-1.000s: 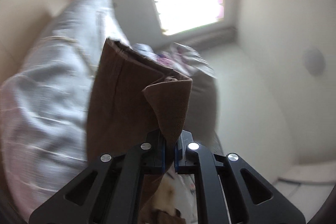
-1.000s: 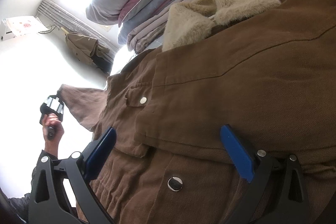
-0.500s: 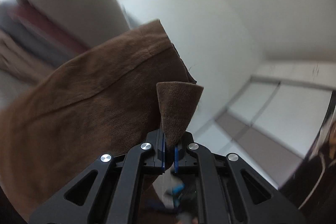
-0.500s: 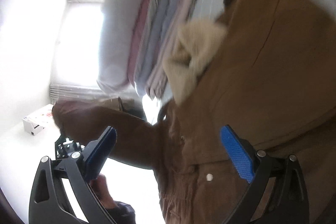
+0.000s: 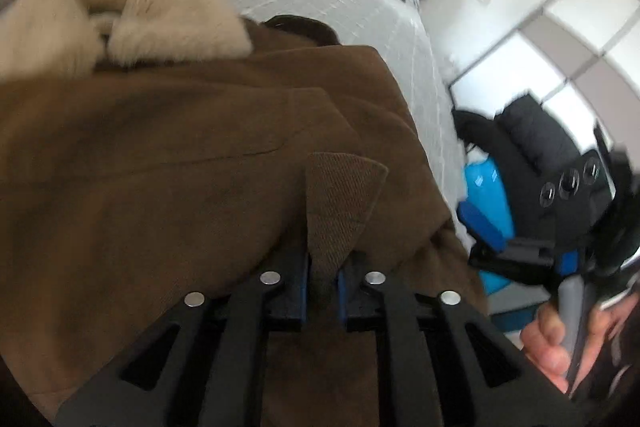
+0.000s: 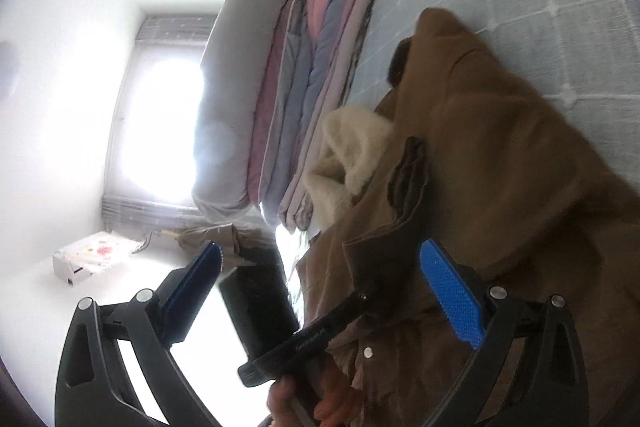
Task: Fold large clothes
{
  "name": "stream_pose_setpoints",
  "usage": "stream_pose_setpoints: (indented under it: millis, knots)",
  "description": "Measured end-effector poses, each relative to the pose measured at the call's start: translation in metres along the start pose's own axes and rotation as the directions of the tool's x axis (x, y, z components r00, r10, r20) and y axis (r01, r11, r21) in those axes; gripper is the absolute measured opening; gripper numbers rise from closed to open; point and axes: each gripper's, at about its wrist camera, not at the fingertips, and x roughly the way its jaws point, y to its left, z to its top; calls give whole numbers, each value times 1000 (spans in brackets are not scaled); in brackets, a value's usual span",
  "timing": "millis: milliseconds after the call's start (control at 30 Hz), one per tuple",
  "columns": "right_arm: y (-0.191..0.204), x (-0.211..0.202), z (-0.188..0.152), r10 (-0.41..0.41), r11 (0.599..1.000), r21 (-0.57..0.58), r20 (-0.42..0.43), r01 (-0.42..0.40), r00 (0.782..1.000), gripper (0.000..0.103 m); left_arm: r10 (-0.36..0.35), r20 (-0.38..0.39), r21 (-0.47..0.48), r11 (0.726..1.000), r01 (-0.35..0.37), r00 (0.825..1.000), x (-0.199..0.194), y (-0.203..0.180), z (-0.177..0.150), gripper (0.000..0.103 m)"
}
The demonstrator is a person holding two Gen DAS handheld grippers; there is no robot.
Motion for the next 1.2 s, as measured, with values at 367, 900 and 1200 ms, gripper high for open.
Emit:
stream_pose_setpoints:
  millis: [367, 900, 1200]
  knots:
    - [-20, 24, 15, -27, 997, 72, -65, 32, 997, 96, 64, -10, 130, 990, -62, 998, -50, -26, -13, 48]
    - [11, 140, 58, -184, 966, -220, -199, 139, 963, 96, 176, 281, -529, 849, -1, 943, -158, 231, -86, 54]
    - [43, 100, 35, -174, 926, -352, -81, 135, 981, 96, 184, 299, -479, 878, -20, 936, -149, 207, -73, 59]
